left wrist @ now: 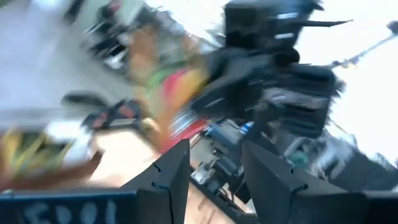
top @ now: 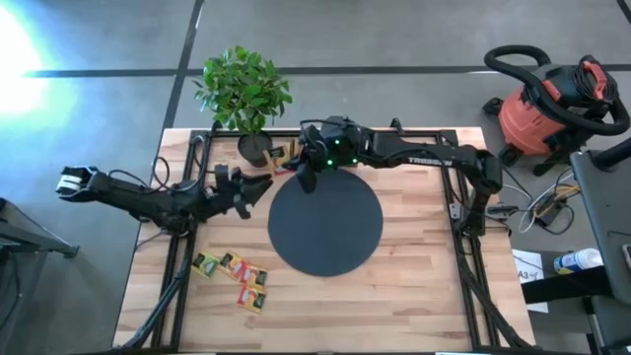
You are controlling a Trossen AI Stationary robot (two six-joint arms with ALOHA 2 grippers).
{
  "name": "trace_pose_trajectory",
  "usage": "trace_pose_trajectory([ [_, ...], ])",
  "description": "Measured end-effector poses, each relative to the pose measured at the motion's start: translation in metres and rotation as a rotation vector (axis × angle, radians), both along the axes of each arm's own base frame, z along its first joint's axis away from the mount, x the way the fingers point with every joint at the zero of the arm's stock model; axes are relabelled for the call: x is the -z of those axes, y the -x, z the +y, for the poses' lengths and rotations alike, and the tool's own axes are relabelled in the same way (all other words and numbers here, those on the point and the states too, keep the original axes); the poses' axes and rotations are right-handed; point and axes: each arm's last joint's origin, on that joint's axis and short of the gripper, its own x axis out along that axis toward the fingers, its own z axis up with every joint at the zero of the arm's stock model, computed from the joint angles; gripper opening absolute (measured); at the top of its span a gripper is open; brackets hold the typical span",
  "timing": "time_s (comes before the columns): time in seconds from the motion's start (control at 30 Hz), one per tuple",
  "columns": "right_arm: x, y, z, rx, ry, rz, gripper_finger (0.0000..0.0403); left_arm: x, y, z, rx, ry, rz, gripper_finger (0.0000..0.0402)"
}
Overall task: Pick & Place Tea
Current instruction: Put the orange tea bag into the left slot of the wooden organizer
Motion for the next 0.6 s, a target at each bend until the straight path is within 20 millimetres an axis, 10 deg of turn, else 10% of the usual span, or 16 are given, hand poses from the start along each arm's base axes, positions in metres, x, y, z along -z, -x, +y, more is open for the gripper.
trace_pose_trajectory([
  [0.6,-0.006,0.006,0.015,-0.063,0.035,0.027,0.0009,0.004,-0.003,0.002,-0.059,-0.012,0.101,0.0122],
])
